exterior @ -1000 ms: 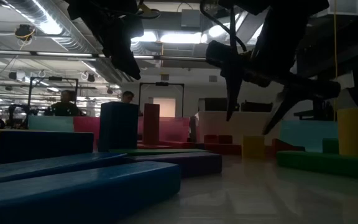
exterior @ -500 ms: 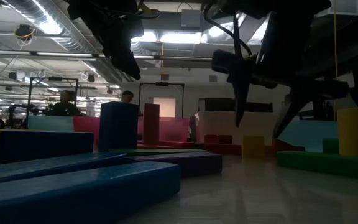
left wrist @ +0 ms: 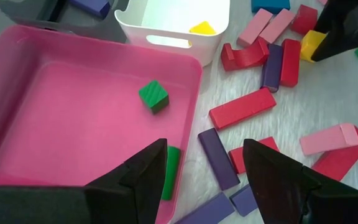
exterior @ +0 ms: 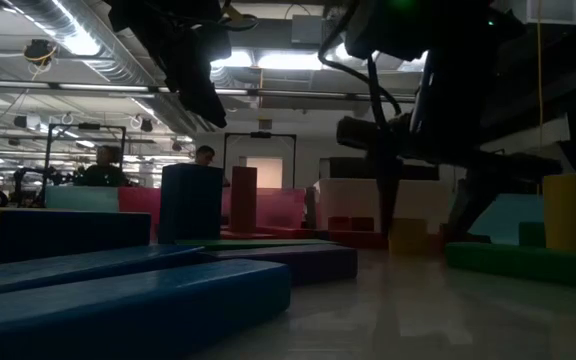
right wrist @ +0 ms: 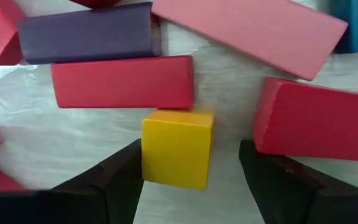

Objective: Sort blocks
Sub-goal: Put the yellow block into the white bin

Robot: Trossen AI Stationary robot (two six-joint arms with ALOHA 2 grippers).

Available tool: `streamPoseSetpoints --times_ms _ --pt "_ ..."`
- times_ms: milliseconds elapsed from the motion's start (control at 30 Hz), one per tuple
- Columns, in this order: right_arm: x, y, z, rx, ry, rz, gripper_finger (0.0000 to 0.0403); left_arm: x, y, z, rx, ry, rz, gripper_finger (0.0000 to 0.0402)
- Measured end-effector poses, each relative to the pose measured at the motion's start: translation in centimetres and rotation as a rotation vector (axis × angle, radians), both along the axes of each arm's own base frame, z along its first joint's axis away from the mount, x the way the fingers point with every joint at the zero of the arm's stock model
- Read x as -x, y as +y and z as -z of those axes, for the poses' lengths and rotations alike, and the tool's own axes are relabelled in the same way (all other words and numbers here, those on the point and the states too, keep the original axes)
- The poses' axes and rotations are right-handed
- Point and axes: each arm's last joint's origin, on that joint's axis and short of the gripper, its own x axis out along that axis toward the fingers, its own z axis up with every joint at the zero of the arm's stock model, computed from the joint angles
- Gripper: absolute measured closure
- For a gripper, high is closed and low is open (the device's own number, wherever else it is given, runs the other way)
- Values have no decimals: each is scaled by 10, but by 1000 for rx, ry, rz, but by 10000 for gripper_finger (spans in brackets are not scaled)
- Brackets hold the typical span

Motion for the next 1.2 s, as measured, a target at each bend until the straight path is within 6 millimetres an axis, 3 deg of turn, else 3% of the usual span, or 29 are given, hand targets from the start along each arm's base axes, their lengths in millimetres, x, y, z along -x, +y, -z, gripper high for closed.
streamPoseSetpoints --times_ms 100,367,567,800,1033,1200 --pt "0 0 2 3 7 0 166 0 0 0 0 0 0 204" --pt "-1 -3 2 40 -4 13 271 0 0 0 31 -1 -35 204" --pt "-1 -4 -6 50 -40 6 271 8 -4 2 30 67 12 204" --pt "9 -12 -50 114 -189 17 264 29 -12 -7 -8 131 105 204" --pt "22 -47 -94 340 -303 53 265 40 -25 -16 8 122 148 204" --pt "25 -89 -105 504 -252 59 259 36 -33 -15 27 117 159 204"
